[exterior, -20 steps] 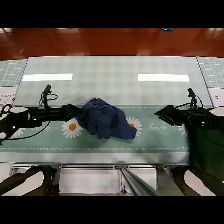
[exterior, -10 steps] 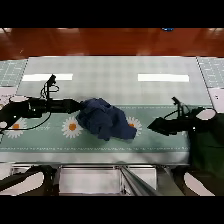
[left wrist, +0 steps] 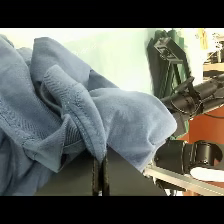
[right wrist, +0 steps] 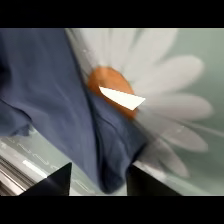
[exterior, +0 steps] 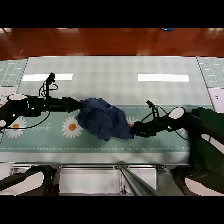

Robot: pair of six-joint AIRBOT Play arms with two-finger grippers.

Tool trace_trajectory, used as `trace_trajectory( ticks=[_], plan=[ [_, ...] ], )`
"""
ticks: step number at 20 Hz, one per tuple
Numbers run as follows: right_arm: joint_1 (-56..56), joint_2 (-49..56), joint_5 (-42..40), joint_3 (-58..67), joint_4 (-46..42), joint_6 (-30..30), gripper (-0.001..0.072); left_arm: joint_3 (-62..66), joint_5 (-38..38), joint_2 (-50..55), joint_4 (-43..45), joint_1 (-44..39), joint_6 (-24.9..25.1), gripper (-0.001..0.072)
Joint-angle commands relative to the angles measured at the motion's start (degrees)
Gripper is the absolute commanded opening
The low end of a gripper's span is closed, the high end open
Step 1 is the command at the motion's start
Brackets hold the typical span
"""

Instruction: Fold the shirts.

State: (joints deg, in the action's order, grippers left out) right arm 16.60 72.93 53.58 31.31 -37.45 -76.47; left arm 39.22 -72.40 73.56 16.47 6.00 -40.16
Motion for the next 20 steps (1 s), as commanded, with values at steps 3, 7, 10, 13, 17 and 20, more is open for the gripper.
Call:
trace_trajectory(
  ticks=[3,7,10,13,17,20],
  plan=[
    [7.2,6.2,-3.1,6.9,1.5,0.2,0.0285,0.1,-0.1,0.0,0.0,0.1,-0.2,0.0020],
    [7.0,4.1,4.4,14.2,1.2,6.5,0.0022,2.2,-5.0,-2.3,-2.4,4.7,-4.2,0.0019],
    [-2.2,-3.0,5.4,27.8,-13.9,-3.1,0.0021,9.9,-4.4,-8.0,-7.3,12.4,-9.4,0.0019],
    [-11.5,-7.1,9.2,49.3,-20.5,-5.3,0.0021,23.3,2.5,-14.0,-10.5,16.3,-15.4,0.0019],
    [-17.0,-10.6,17.1,75.5,-24.6,-1.9,0.0021,45.7,7.6,-18.2,-7.5,17.5,-19.8,0.0019],
    [-17.3,-15.6,18.1,85.6,-32.2,-2.6,0.0022,61.4,7.9,-19.9,6.6,19.6,-27.1,0.0019]
  ],
)
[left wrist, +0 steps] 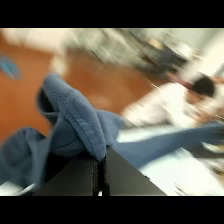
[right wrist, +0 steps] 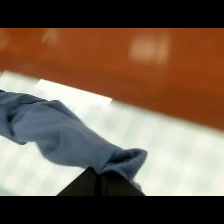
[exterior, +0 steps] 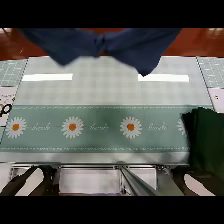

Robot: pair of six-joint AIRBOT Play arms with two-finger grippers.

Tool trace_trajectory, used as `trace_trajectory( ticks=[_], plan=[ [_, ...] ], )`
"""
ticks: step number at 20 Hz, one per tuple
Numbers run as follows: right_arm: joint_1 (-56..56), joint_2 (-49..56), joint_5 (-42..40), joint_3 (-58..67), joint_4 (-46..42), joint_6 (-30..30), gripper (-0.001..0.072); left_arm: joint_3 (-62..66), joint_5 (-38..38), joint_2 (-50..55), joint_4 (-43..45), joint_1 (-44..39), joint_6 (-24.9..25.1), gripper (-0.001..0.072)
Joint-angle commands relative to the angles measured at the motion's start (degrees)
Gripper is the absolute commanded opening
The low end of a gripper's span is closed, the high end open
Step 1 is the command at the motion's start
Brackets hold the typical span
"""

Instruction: Fold the shirts.

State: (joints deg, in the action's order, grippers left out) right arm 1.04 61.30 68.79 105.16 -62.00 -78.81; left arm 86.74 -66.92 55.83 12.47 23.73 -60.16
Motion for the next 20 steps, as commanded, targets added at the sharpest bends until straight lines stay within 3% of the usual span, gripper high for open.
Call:
trace_trajectory(
  ticks=[1,5,8,12,15,18,20],
  plan=[
    [-1.8,-6.7,2.7,12.3,-10.3,-1.1,0.0022,17.3,2.4,-3.1,14.9,2.8,-9.2,0.0019],
    [-1.7,-15.8,5.9,12.3,-18.8,-3.6,0.0022,22.7,1.9,-10.6,35.5,8.0,-18.6,0.0019],
    [-1.7,-19.9,13.1,12.3,-23.4,-5.4,0.0022,21.9,-4.0,-15.8,50.6,6.9,-23.7,0.0020],
    [-1.7,-24.8,21.3,6.4,-28.0,-9.0,0.0022,14.7,-8.2,-21.0,54.4,-1.2,-23.7,0.0020],
    [-1.7,-28.3,22.6,-3.0,-28.4,-10.9,0.0022,7.6,-12.3,-24.0,58.0,-3.1,-25.0,0.0020],
    [-1.7,-29.2,25.1,-13.4,-25.9,-12.3,0.0022,-0.4,-12.7,-25.7,58.8,-3.0,-26.9,0.0020],
    [-1.7,-29.2,22.6,-22.7,-20.7,-12.3,0.0022,-7.2,-12.7,-25.2,54.0,-3.0,-27.0,0.0020]
  ],
)
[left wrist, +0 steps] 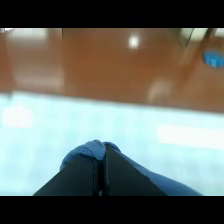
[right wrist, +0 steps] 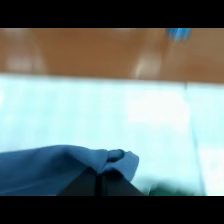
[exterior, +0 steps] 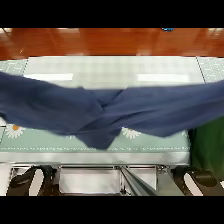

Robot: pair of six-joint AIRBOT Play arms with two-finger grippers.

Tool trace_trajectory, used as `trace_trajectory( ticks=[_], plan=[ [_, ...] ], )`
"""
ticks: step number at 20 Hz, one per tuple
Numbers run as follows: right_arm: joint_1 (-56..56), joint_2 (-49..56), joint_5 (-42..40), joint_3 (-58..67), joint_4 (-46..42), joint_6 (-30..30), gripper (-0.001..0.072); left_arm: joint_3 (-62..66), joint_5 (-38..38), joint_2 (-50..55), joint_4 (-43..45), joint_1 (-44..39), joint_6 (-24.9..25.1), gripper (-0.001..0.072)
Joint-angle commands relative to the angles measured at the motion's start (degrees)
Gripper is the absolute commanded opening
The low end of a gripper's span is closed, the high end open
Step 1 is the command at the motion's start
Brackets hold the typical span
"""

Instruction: Fold the shirts.

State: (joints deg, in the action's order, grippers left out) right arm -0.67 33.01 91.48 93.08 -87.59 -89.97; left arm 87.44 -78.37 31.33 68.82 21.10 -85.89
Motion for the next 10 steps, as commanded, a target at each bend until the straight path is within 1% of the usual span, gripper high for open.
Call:
trace_trajectory(
  ticks=[1,3,4,6,8,9,10],
  plan=[
    [0.0,-0.6,-2.4,-15.1,7.0,-0.9,0.0022,-11.9,-1.2,-0.1,-5.6,-0.4,-1.2,0.0020],
    [0.0,1.5,-8.3,-23.7,8.1,-0.8,0.0022,-20.8,0.0,1.9,-12.0,-0.5,0.9,0.0020],
    [0.0,3.3,-11.7,-27.3,8.1,-0.2,0.0020,-25.4,2.6,3.3,-13.7,-0.9,1.9,0.0020],
    [-0.1,8.9,-17.6,-31.4,8.1,1.1,0.0021,-32.5,10.6,7.6,-14.3,-1.9,2.8,0.0020],
    [-0.1,16.7,-24.1,-31.8,8.1,2.5,0.0021,-34.3,16.7,15.1,-14.5,-3.3,2.8,0.0020],
    [-0.1,20.5,-28.8,-31.8,7.4,3.2,0.0021,-33.9,19.6,19.7,-15.9,-4.4,2.8,0.0021],
    [-0.4,24.7,-33.9,-31.5,7.0,3.2,0.0021,-33.3,22.4,23.8,-18.7,-5.6,3.9,0.0020]
  ],
)
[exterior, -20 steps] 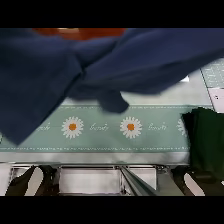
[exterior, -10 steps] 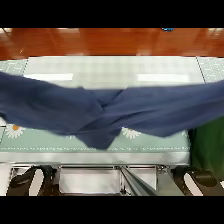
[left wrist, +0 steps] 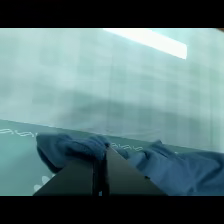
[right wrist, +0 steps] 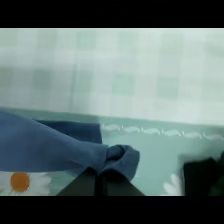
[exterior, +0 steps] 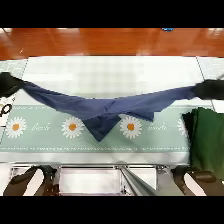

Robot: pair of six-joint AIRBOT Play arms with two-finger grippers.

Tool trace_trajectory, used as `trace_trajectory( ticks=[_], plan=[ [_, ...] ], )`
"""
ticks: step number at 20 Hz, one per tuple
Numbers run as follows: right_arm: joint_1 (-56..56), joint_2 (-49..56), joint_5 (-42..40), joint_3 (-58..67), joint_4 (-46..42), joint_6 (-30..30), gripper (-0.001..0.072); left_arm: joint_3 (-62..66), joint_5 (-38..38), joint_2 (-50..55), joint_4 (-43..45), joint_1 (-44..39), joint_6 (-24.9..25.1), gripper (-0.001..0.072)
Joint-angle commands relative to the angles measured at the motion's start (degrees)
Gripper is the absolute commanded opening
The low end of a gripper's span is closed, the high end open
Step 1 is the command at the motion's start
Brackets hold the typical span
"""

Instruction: Fold the shirts.

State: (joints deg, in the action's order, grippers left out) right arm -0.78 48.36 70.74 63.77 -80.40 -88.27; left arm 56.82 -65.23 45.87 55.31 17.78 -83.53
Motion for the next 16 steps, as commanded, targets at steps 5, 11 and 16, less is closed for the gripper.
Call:
trace_trajectory(
  ticks=[5,11,16],
  plan=[
    [-4.9,28.6,-18.2,4.7,11.8,1.9,0.0021,8.2,14.9,29.8,-11.9,-7.0,6.1,0.0020],
    [-10.1,34.6,-15.0,6.0,16.0,2.1,0.0021,13.0,9.0,36.5,-8.2,-7.3,4.2,0.0513],
    [-17.6,33.1,-3.5,6.0,19.0,9.1,0.0021,7.5,-10.8,34.5,5.7,-1.5,-2.1,0.0511]
  ],
)
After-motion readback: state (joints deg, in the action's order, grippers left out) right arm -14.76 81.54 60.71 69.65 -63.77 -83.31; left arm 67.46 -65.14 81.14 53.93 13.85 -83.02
